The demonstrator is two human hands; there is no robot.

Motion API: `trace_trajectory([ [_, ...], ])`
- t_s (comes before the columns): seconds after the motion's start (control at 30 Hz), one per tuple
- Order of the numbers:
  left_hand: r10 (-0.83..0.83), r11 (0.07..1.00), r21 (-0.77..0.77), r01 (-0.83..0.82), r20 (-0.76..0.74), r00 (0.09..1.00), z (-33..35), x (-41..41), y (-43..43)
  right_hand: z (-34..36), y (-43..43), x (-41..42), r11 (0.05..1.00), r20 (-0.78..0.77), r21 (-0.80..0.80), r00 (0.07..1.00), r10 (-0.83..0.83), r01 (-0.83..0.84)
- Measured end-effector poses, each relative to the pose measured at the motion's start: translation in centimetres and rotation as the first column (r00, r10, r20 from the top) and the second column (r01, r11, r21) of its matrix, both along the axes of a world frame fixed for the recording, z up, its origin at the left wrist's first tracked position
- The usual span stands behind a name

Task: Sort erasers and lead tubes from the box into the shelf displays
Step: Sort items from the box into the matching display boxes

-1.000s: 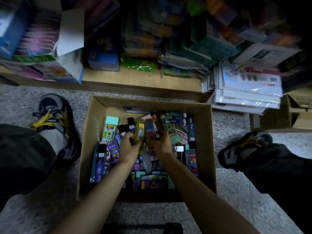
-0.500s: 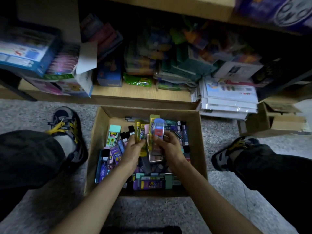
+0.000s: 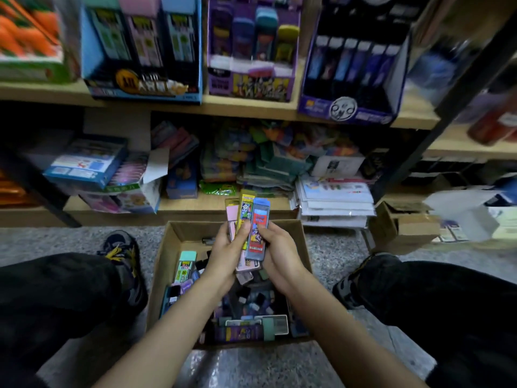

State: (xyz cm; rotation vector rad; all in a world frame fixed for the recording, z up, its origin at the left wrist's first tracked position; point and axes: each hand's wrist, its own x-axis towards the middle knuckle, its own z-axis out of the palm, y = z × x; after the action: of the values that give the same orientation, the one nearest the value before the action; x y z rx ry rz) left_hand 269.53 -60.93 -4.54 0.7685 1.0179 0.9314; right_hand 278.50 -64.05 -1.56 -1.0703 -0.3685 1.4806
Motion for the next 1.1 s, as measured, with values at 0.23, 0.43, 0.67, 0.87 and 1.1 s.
trace_trajectory([
  [0.23, -0.044, 0.986, 0.158, 0.045, -0.007, 0.999, 5.5, 0.2, 1.2, 6.3, 0.2, 2.3, 0.99, 0.516, 0.094, 0.856, 0.041, -0.104],
  [0.43, -0.072, 0.975, 0.214, 0.068, 0.012, 0.997, 10.2, 1.3, 3.1, 12.2, 2.6, 5.0, 0.976, 0.681, 0.139, 0.732, 0.031, -0.17],
  [0.67, -0.126, 0.943, 0.309, 0.123, -0.01, 0.992, 14.8, 3.0, 6.1, 16.6, 5.9, 7.5, 0.956, 0.709, 0.257, 0.699, -0.088, -0.14],
  [0.87, -0.091, 0.895, 0.435, 0.102, -0.045, 0.995, 17.9, 2.9, 9.4, 21.6, 9.1, 11.4, 0.931, 0.678, 0.362, 0.7, -0.227, -0.049],
  [1.1, 0.073, 0.904, 0.413, -0.106, 0.093, 0.993, 20.3, 1.2, 12.8, 24.3, 14.0, 12.3, 0.836, 0.71, 0.545, 0.566, -0.42, -0.062],
])
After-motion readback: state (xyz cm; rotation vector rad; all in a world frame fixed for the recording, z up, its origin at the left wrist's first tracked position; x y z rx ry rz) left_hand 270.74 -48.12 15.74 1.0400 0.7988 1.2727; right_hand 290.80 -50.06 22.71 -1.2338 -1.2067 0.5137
